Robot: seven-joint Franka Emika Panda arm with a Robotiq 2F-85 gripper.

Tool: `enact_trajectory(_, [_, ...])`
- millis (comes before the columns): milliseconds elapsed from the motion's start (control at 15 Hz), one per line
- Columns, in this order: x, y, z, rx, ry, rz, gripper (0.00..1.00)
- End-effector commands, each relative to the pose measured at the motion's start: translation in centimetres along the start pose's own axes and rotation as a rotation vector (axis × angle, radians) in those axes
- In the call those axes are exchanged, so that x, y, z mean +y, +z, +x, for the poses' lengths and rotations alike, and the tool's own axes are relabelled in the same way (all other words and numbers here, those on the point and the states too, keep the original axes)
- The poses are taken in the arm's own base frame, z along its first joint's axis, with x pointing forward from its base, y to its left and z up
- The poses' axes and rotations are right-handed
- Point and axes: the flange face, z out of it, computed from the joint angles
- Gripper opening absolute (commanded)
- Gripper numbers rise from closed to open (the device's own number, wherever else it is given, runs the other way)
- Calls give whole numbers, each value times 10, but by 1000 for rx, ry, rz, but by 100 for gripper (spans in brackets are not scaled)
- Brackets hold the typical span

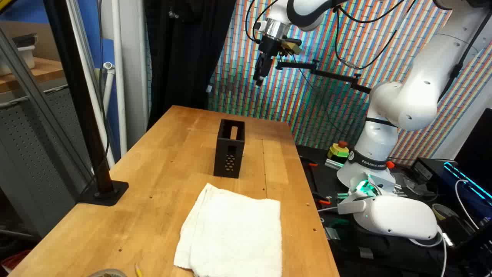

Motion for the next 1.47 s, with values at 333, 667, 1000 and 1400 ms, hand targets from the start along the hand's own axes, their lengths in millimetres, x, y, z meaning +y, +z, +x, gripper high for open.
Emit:
enact_trajectory(333, [2, -8, 4, 15, 0, -8, 100])
enact_trajectory(667, [-3, -12, 9, 30, 1, -6, 100])
enact_trajectory(1000, [-26, -45, 26, 141, -40, 52, 100])
enact_trajectory(1400, [-95, -69, 27, 274, -233, 183, 100])
